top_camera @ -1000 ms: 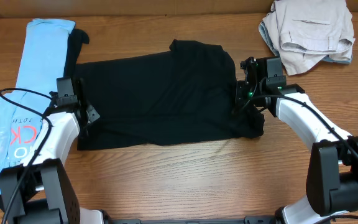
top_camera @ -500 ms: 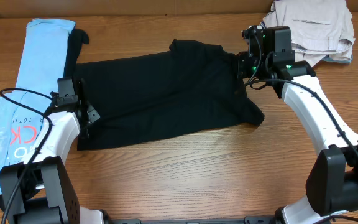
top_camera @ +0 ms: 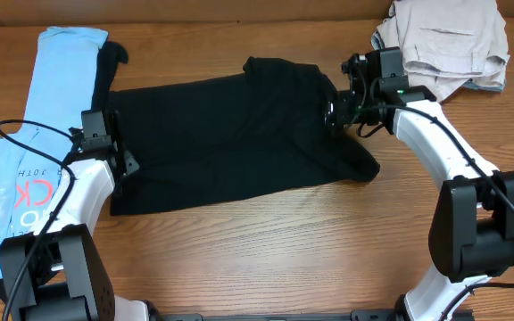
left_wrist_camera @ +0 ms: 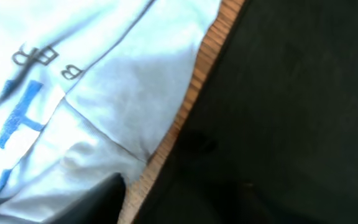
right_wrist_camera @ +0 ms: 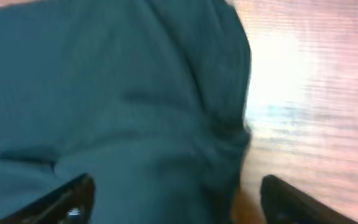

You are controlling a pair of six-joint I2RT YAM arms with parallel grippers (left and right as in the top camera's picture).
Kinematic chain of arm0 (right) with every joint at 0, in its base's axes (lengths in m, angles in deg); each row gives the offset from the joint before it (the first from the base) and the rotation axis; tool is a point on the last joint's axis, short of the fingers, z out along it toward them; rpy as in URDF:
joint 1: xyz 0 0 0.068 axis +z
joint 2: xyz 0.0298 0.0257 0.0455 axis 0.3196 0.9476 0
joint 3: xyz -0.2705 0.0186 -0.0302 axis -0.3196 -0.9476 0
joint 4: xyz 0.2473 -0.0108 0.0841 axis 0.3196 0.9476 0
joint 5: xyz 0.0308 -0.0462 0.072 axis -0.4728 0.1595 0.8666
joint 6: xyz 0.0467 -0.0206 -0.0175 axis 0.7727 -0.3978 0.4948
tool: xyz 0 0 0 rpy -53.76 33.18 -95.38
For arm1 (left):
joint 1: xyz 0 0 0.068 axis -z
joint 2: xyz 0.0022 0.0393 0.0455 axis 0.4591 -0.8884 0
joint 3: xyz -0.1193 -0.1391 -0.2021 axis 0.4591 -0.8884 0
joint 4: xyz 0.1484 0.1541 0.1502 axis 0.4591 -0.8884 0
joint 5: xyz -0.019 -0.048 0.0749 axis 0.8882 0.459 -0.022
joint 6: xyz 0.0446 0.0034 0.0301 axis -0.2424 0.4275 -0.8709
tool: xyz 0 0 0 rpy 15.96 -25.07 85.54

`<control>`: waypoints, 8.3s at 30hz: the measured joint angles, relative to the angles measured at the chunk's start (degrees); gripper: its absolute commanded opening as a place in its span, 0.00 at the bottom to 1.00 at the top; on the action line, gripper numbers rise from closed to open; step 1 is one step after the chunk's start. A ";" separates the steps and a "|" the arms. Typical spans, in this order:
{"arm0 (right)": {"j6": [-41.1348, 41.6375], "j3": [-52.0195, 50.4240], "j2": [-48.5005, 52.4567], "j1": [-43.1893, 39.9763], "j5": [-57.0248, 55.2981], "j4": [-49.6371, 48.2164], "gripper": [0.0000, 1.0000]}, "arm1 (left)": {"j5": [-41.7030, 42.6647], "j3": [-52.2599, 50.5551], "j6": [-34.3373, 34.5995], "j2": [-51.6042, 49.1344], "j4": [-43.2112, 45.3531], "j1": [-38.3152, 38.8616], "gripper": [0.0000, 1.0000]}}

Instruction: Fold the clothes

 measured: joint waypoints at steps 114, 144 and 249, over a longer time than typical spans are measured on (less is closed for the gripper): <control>7.89 -4.46 -22.40 -17.68 -3.06 26.71 1.00 | 19.45 27.76 -24.46 -0.44 -15.52 0.02 1.00; -0.68 18.34 -16.72 -5.75 -2.38 31.85 0.80 | 27.58 45.38 -31.32 -35.41 -5.20 5.20 0.86; 1.25 11.67 6.69 16.61 -0.96 31.12 0.46 | 13.84 65.70 -27.80 -35.41 -34.38 9.22 0.04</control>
